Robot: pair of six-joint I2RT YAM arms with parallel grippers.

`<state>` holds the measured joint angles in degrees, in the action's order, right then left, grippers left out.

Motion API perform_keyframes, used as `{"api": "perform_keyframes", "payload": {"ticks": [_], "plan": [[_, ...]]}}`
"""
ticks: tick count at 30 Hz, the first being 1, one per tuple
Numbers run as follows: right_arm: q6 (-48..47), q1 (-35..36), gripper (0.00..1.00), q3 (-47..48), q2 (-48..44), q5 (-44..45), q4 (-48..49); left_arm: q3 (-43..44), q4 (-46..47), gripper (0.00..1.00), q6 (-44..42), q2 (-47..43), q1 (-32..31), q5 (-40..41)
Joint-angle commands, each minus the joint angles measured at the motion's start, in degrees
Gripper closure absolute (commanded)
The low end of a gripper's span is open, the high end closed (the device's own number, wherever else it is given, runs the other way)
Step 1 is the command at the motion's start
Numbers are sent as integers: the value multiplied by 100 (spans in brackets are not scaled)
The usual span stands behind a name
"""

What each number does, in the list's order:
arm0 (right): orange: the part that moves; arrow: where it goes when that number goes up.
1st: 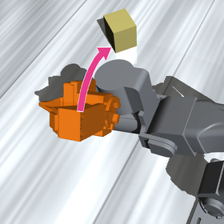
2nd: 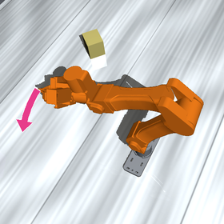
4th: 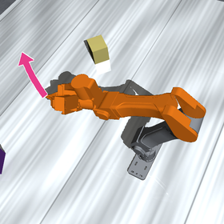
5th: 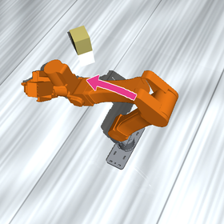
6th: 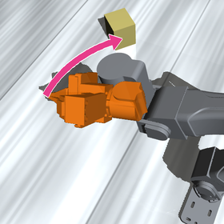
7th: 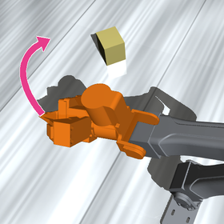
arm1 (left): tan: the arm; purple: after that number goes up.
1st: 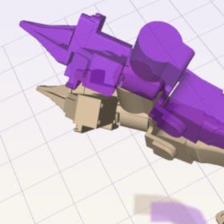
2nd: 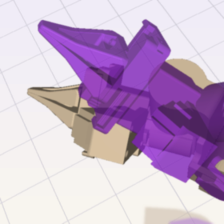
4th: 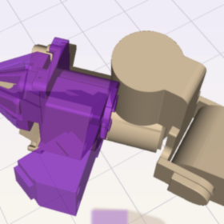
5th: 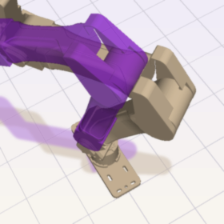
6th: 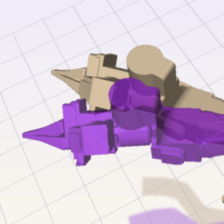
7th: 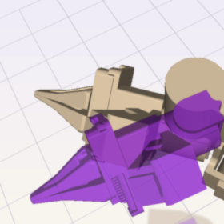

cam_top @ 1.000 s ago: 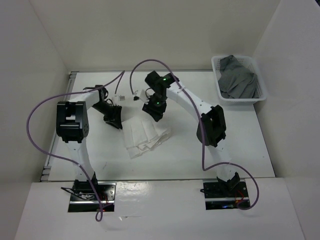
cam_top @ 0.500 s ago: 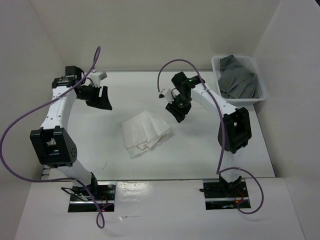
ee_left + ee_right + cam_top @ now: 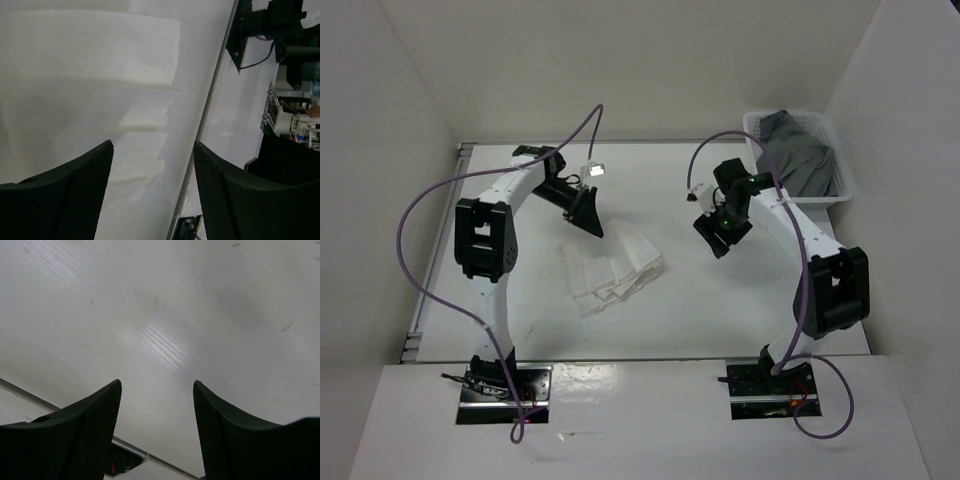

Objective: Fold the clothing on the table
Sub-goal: Fold the skirt

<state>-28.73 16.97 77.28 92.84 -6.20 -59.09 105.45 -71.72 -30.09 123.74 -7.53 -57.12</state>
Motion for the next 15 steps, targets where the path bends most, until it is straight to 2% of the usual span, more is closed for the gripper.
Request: {"api": "perform_keyframes", "payload": {"ticks": [1,4,10,15], "plan": [[184,-238,35,-247,-433,145,258,222,-281,28,-515,263,-284,-686],[236,-518,34,-300,-547,66,258,-32,-281,28,-813,685,-415,-739],[236,-572,34,-485,-547,4,310,-411,-281,28,-1122,1879,-354,-941],[236,-572,34,-600,-495,4,372,-664,-281,28,-1175,2259,-354,-941]]}}
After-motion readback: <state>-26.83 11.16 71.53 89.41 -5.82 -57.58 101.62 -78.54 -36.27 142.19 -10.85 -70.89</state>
